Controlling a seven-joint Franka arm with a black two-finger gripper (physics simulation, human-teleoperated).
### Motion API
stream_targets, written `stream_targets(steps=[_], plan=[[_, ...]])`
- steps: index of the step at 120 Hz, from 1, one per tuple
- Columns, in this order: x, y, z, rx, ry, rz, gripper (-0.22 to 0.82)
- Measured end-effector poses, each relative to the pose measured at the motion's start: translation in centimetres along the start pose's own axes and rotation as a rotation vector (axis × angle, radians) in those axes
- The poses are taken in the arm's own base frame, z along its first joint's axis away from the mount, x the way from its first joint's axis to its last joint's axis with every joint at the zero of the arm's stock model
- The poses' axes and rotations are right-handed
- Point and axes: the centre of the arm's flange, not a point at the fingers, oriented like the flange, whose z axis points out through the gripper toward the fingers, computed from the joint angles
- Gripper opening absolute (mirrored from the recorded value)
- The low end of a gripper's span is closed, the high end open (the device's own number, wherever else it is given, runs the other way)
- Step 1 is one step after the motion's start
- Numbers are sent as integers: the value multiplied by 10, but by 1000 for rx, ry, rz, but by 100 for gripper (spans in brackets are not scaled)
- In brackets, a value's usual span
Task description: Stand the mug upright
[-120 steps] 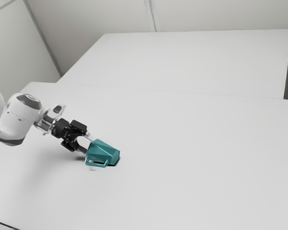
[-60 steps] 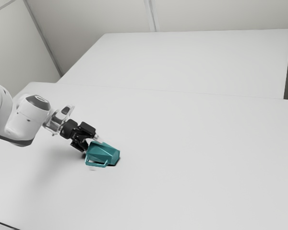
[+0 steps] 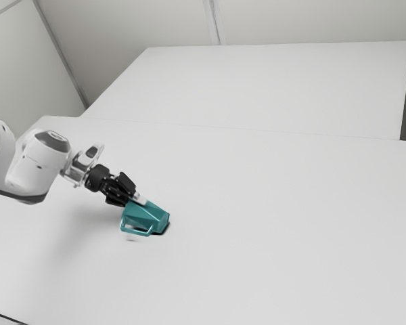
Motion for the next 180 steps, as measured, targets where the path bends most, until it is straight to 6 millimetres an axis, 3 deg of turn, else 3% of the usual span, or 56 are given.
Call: stream_targets(steps=[40, 76, 111, 143, 180], plan=[[3, 20, -4, -14, 7, 37, -15], [12, 69, -10, 40, -22, 111, -17], [38, 105, -18, 320, -111, 200, -18], [51, 122, -11, 653, -193, 278, -18], [49, 137, 24, 890, -239, 303, -18]])
